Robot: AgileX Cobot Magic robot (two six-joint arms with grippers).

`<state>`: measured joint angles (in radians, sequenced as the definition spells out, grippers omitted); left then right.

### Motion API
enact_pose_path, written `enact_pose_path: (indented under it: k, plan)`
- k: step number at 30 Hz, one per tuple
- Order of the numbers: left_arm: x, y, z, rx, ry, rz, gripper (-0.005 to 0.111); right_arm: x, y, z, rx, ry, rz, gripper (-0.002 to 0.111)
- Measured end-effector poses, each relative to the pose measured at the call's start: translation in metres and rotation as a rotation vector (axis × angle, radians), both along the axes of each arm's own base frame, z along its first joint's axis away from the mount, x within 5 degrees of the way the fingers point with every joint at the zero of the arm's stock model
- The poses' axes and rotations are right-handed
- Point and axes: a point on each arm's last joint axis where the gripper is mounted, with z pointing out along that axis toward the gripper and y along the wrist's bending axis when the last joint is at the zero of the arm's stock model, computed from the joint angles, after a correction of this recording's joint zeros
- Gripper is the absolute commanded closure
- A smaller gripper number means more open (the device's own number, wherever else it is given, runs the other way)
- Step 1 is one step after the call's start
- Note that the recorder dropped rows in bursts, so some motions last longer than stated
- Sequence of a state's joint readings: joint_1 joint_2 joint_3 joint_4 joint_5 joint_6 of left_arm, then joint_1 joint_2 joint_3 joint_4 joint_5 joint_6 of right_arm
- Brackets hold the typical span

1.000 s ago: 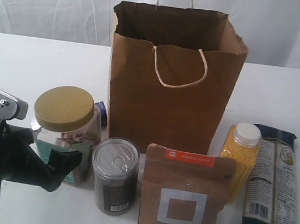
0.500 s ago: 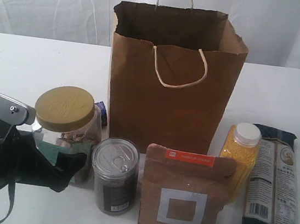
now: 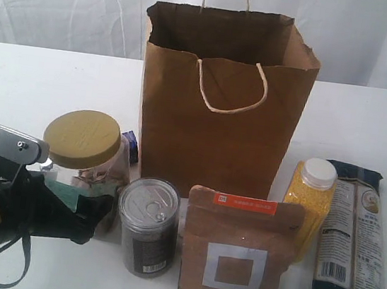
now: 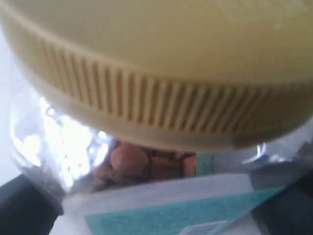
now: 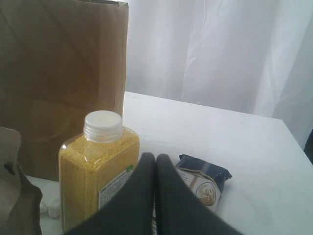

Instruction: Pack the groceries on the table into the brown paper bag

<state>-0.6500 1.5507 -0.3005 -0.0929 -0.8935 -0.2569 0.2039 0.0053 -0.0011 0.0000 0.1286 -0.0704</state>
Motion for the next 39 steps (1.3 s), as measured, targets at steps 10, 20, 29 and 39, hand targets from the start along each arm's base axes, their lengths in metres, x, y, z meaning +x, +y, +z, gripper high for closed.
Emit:
enact_pose_path:
  k: [10, 20, 29, 39]
  plan:
    - [0.003, 0.0, -0.006, -0.004, -0.001, 0.032, 0.002, 0.0, 0.0, 0.0, 0.0, 0.0, 0.0, 0.108]
    - [0.005, 0.0, -0.009, 0.004, -0.016, 0.036, 0.063, 0.0, 0.0, 0.0, 0.0, 0.0, 0.0, 0.108]
    - [0.003, 0.0, -0.004, 0.013, -0.032, 0.0, 0.107, 0.0, 0.0, 0.0, 0.0, 0.0, 0.0, 0.108]
    - [-0.021, 0.015, 0.019, -0.007, -0.076, -0.025, 0.107, 0.0, 0.0, 0.0, 0.0, 0.0, 0.0, 0.108]
